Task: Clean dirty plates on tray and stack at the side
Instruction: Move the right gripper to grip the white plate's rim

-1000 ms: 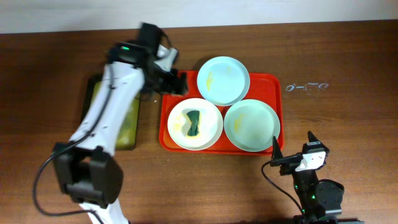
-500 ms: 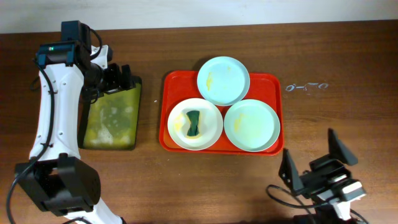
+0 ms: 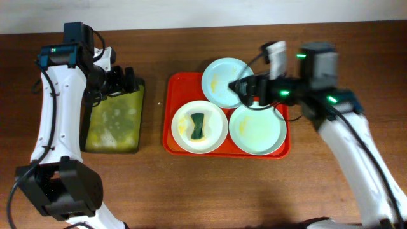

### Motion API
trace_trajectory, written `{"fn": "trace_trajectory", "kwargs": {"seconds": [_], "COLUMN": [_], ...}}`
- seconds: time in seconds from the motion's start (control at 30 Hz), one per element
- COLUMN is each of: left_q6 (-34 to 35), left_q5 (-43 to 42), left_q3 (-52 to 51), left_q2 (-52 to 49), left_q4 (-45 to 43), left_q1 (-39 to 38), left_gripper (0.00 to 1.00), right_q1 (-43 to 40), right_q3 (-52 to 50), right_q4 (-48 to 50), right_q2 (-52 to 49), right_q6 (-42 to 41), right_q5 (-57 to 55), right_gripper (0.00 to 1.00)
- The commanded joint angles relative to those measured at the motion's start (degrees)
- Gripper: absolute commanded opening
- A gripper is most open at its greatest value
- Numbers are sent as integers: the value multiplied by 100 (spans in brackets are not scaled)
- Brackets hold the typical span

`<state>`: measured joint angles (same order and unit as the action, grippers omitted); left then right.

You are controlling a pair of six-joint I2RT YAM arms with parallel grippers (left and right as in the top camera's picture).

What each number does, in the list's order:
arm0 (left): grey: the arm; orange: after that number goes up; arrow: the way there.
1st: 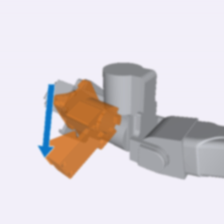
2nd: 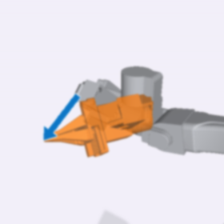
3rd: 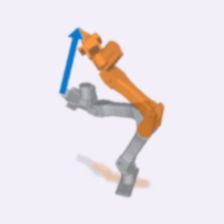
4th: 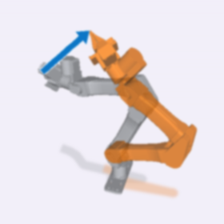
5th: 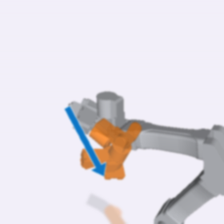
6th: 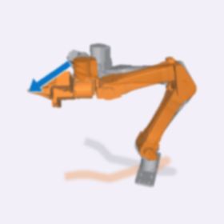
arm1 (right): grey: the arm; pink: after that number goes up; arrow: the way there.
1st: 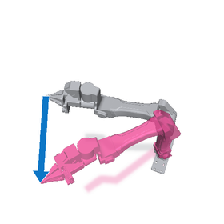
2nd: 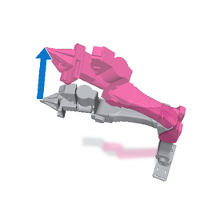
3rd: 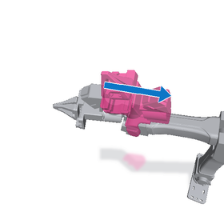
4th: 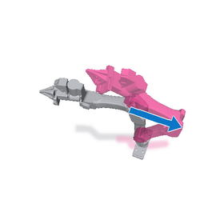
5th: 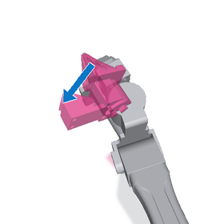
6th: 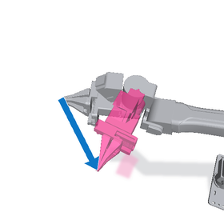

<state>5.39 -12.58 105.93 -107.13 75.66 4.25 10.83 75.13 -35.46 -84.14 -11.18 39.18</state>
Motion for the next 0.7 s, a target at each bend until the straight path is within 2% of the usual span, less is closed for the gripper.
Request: {"fn": "trace_trajectory", "kwargs": {"seconds": [0.0,0.07,0.17,0.3,0.4,0.67], "left_q6": [-31,-31,-31,-31,-31,-31], "left_q5": [-2,-4,-2,-2,-2,-2], "left_q3": [-7,-7,-7,-7,-7,-7], "left_q2": [63,63,63,63,63,63], "left_q4": [-17,-35,-13,-17,-15,-4], "left_q1": [-24,-24,-24,-50,-57,-85], "left_gripper": [99,99,99,99,99,99], "right_q1": [595,815,988,1021,1047,1130], "right_q3": [713,1025,1123,1102,1086,857], "right_q4": [-914,-1056,-796,-763,-763,-721], "right_q2": [-1126,-1821,-2448,-2848,-3080,-3176], "right_q6": [15,149,146,358,741,796], "right_q5": [-1801,-1803,-1803,-2164,-2162,-2317], "right_gripper": [78,75,62,61,55,56]}}
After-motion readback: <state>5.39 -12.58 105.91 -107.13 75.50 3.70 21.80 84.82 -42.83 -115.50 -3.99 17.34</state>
